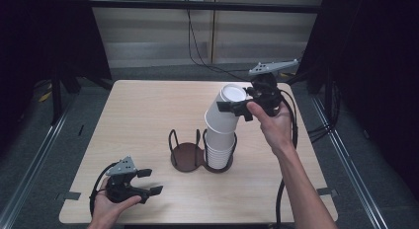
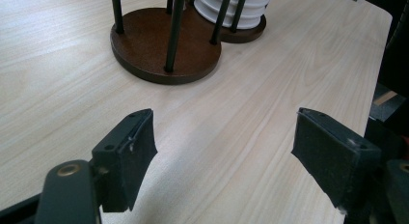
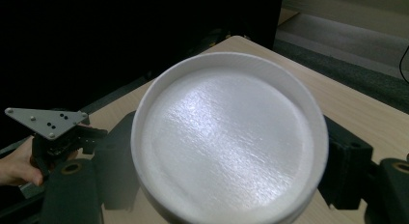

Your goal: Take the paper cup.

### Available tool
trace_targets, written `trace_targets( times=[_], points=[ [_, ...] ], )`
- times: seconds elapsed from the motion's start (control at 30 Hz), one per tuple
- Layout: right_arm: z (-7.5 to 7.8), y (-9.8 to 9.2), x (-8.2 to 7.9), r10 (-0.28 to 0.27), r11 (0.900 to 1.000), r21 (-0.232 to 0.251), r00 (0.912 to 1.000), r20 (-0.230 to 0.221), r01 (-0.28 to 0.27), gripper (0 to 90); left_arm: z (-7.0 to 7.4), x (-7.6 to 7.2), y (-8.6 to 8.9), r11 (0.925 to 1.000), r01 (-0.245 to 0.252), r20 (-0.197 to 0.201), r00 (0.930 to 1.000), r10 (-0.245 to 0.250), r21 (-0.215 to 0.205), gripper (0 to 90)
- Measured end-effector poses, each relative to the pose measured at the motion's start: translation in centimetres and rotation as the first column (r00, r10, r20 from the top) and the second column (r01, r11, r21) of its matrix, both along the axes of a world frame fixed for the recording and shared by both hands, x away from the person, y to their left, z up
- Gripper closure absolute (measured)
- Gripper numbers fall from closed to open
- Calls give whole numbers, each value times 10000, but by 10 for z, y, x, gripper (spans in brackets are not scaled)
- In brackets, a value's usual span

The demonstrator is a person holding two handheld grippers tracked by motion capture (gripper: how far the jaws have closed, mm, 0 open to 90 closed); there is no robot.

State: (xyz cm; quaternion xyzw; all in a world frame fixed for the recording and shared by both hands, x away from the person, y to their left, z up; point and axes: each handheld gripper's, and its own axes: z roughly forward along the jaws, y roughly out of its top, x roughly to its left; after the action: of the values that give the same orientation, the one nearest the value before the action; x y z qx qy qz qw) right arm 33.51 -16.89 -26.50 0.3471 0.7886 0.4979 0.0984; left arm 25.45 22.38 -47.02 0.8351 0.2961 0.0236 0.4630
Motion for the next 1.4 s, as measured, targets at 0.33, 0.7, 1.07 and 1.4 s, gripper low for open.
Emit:
trace_targets(
  times=[0.33,0.7,1.07,1.4],
  points=[
    [2,-8,-4,-173,9975,691,9994,298,152,243,1,1,1,9999,-80,25,10000,80,-136,182],
    [3,-21,-11,-383,9906,1330,9981,474,317,243,5,2,-6,9991,145,157,9998,-139,-410,164],
    [6,-31,-20,-445,9863,1612,9969,649,335,244,16,6,-21,9981,473,576,9973,-450,-400,163],
    [7,-47,-30,-409,9816,1887,9970,659,278,246,26,17,-34,9950,556,686,9964,-499,-835,170]
  ],
)
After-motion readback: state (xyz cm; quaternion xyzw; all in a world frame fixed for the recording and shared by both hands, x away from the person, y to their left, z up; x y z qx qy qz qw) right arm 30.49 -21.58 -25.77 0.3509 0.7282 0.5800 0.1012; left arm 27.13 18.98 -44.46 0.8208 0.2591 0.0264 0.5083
